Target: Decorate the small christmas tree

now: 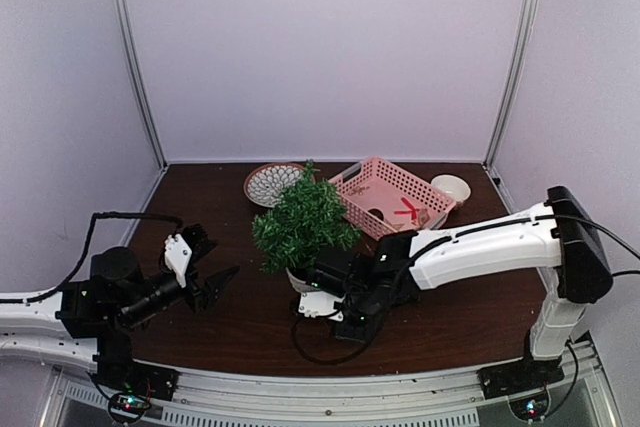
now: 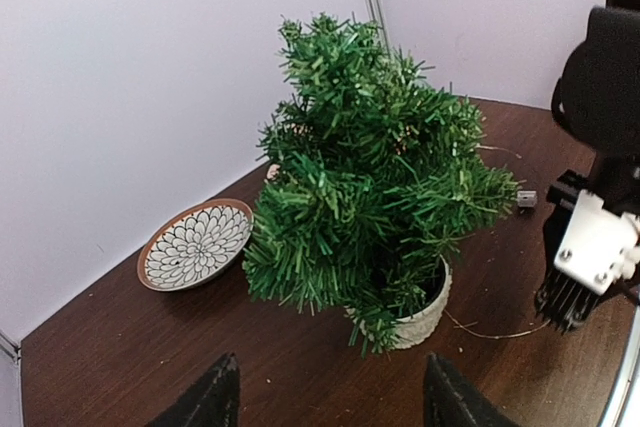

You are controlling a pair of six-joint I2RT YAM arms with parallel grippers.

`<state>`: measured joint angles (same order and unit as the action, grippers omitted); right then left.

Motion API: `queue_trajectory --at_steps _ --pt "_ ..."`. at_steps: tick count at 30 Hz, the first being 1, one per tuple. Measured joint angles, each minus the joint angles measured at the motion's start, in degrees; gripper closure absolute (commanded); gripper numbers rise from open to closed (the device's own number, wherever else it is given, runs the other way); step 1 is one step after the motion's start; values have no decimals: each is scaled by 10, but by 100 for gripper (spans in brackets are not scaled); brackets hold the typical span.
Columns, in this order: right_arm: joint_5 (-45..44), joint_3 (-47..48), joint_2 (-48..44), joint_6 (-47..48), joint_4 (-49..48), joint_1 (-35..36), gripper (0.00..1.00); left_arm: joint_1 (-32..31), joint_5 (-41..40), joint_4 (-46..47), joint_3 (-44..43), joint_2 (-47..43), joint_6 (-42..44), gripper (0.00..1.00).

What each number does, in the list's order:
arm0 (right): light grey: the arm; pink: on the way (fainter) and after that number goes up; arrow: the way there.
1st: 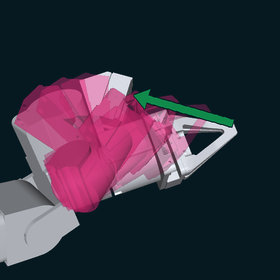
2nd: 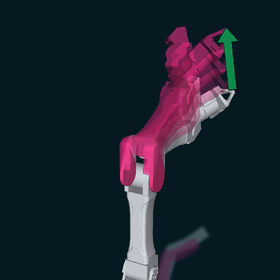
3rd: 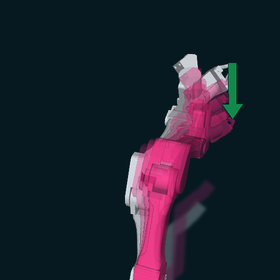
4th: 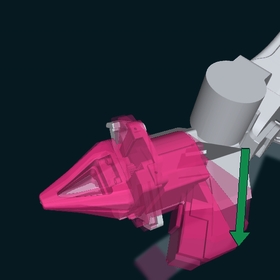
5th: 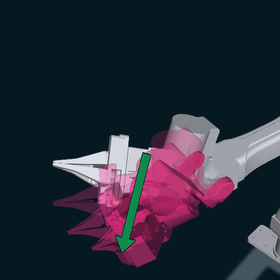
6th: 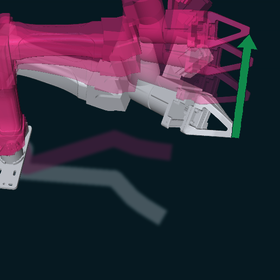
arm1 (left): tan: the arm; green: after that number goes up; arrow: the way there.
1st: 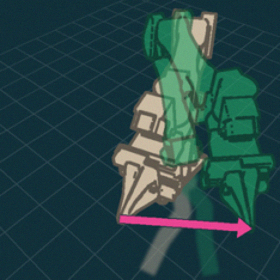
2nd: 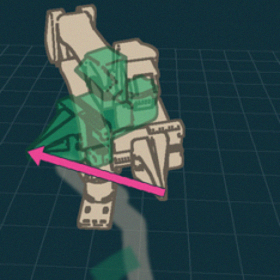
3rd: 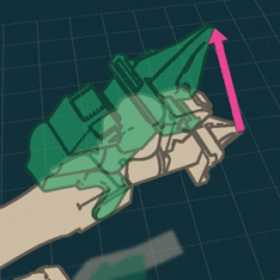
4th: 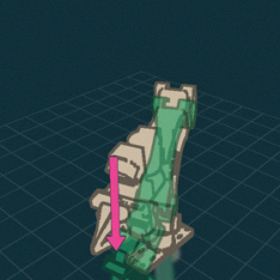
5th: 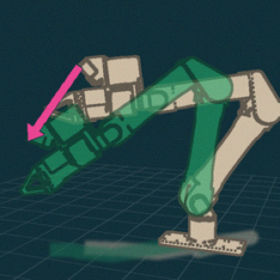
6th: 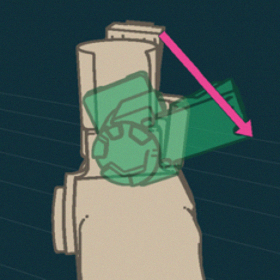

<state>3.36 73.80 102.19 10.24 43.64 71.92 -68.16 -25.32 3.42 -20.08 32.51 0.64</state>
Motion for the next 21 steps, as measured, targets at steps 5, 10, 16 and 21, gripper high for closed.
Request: queue_trajectory --at_steps 5,10,16,21 --pt "-6 22 70 -1 -17 -4 53 0 -13 -9 -3 0 -1 37" --pt "-5 40 99 -2 -21 -10 53 0 -17 -15 -11 2 -1 37" --pt "9 42 112 -1 -20 -20 60 0 -17 -15 -17 11 0 37" --pt "58 45 118 0 -20 -38 65 0 -18 -16 -22 13 -1 37"
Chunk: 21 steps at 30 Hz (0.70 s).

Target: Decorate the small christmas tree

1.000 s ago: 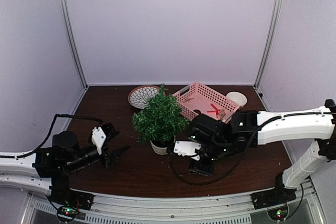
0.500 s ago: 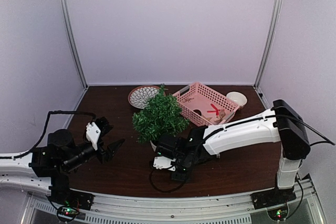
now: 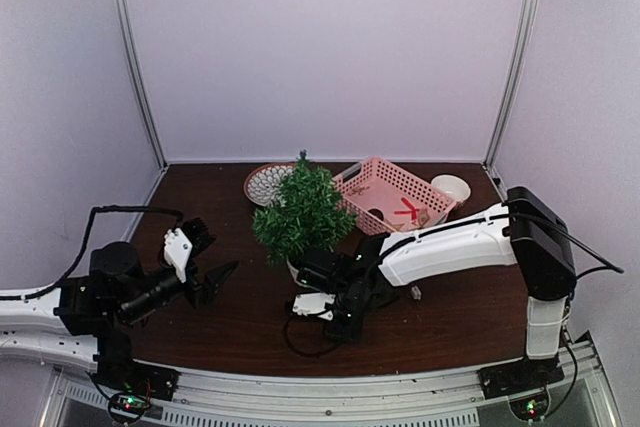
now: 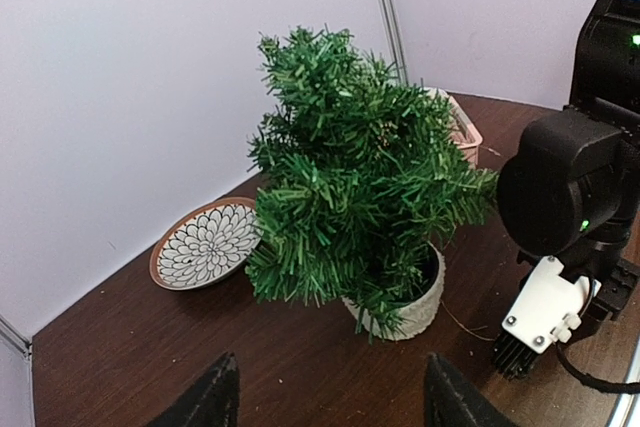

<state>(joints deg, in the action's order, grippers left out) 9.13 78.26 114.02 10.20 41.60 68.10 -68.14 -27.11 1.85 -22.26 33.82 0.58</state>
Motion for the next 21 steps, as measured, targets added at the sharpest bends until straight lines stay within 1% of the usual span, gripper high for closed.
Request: queue_trajectory --at_steps 1,2,5,6,13,16,21 --pt "9 2 1 0 2 -3 67 0 -1 0 -1 0 0 37" --pt "16 3 2 1 3 -5 71 0 -1 -2 -3 0 0 37" --pt "29 4 3 -2 3 -7 88 0 -2 -3 -9 0 0 37" --pt "32 4 3 -1 3 -8 90 0 -3 -3 -10 0 0 38" --pt "35 3 1 0 7 -5 100 0 -3 -3 -10 0 0 41" --pt "21 -6 -11 3 7 5 100 0 1 -2 -9 -3 2 41" --pt "-3 -22 -63 16 11 24 100 -1 16 -2 8 -20 3 40"
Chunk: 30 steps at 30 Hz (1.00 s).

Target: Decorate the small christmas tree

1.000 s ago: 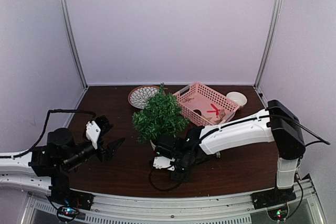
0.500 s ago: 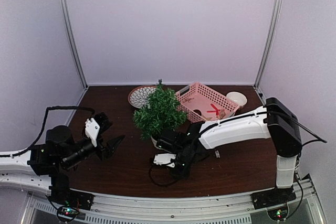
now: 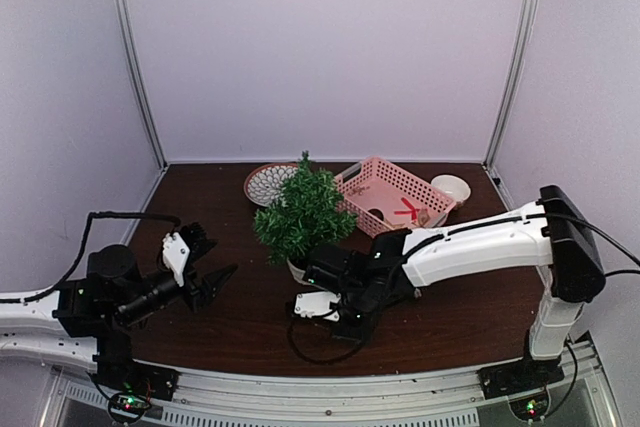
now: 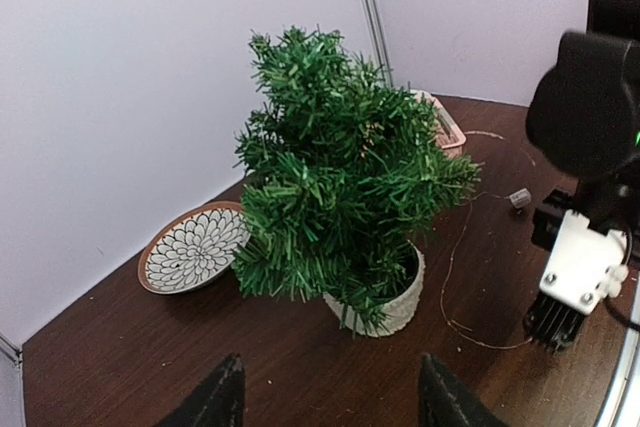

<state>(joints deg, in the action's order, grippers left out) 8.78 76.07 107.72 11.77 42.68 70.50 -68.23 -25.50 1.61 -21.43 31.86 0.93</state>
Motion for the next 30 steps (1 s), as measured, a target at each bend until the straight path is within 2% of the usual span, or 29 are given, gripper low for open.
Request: queue_trajectory --at_steps 8,18,30 --pt "-12 -1 -87 40 0 21 100 0 58 -1 7 4 14 35" --pt "-8 55 -111 90 13 36 100 -4 197 34 13 86 50 33" --pt "20 90 -129 110 13 43 100 -26 279 73 -42 183 110 36"
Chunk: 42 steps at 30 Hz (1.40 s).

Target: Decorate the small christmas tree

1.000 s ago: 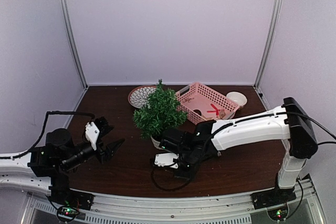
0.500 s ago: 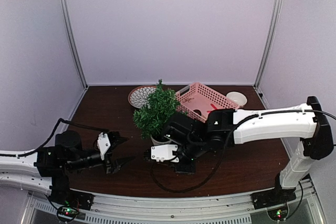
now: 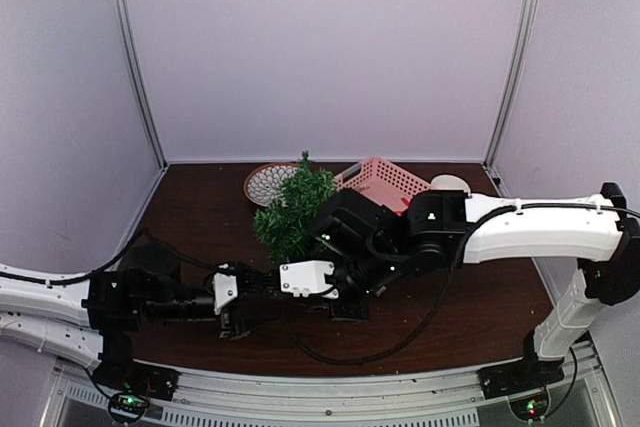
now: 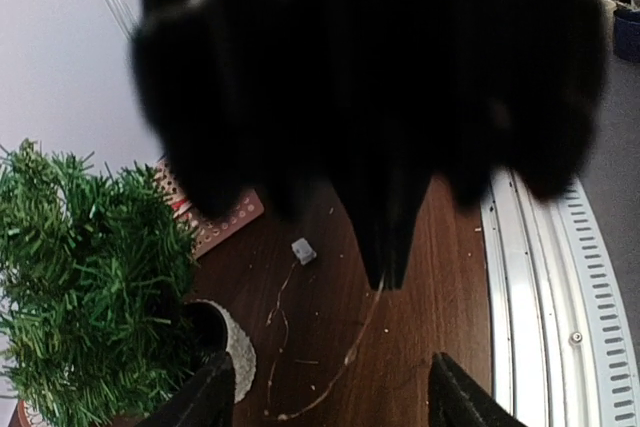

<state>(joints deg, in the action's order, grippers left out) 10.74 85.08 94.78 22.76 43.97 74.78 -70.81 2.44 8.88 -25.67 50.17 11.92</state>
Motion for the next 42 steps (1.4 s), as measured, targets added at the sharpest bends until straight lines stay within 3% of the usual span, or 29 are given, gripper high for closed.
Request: queue_trajectory --at_steps 4,8,11,13,16,22,24,31,34,39,42 --pt "7 3 0 0 0 4 100 -3 20 12 -19 20 9 50" --pt "10 9 0 1 0 6 100 -4 46 14 -31 33 11 79" --pt "10 10 -1 1 -4 6 100 -6 55 9 -33 29 8 94" --pt "11 10 -2 1 -9 6 100 -6 54 -4 -33 16 2 92" --pt "11 10 -8 3 -20 6 100 -6 45 -17 -33 -21 -8 58" --pt "14 17 -13 11 -30 6 99 -6 23 -43 -41 -49 -16 51" --pt "16 21 -13 13 -32 6 99 -6 20 -52 -45 -39 -14 57" --pt "21 29 -14 19 -28 5 97 -6 10 -64 -56 -16 -2 100" --pt "21 33 -14 21 -32 5 89 -8 -10 -64 -54 -29 -3 100" --pt "21 37 -14 24 -53 5 49 -8 -84 -66 -48 -92 -12 100" --pt "20 36 -17 13 -65 3 42 -8 -112 -68 -49 -104 -14 100"
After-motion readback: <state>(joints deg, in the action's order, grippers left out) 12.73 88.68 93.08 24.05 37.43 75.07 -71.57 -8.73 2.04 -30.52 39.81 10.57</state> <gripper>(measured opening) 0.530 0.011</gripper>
